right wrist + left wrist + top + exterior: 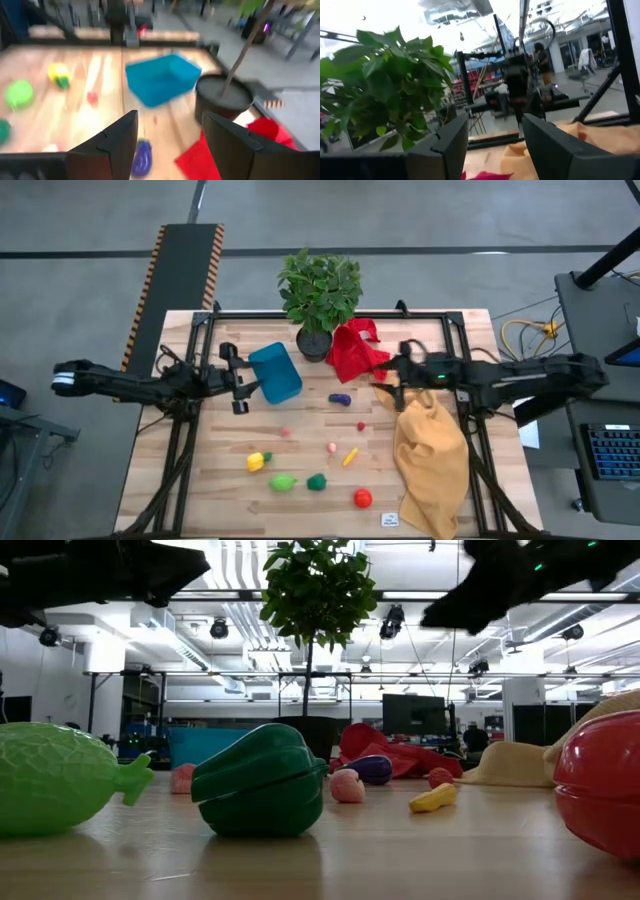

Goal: Pick and placing Produce into tupperware
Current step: Put the purple eggplant into the blue bin

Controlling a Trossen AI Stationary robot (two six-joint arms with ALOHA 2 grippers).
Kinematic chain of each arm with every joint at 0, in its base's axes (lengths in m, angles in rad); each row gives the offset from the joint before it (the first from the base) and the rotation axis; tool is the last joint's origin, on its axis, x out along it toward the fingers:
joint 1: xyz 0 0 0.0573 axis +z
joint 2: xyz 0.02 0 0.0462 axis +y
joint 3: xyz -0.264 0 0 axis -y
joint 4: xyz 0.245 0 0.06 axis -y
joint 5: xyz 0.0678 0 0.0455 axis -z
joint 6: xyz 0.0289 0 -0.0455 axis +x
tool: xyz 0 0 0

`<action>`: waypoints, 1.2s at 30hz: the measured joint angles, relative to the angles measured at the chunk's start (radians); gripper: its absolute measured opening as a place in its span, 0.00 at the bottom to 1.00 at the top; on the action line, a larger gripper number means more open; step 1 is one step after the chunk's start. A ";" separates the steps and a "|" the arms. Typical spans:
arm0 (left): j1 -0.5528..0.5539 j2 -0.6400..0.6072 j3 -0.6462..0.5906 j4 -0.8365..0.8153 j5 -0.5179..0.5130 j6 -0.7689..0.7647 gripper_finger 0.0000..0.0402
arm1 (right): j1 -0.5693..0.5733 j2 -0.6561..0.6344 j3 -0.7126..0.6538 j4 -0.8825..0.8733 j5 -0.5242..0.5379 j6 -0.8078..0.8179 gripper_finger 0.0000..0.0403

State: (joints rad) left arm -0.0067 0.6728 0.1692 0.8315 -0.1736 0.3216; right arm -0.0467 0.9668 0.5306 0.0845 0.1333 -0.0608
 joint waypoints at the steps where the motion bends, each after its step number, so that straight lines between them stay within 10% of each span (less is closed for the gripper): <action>1: 0.000 0.002 0.001 0.003 0.000 0.000 0.43 | 0.000 0.048 0.015 0.000 0.000 0.001 0.53; 15: 0.000 0.002 0.001 -0.002 0.000 0.000 0.43 | -0.002 0.530 0.256 -0.103 0.025 0.107 0.53; 36: 0.000 0.030 0.001 -0.006 0.001 0.000 0.43 | 0.001 0.728 0.300 -0.131 -0.020 0.177 0.65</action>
State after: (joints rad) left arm -0.0067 0.7026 0.1699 0.8254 -0.1725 0.3214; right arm -0.0456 1.6946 0.8303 -0.0462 0.1131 0.1162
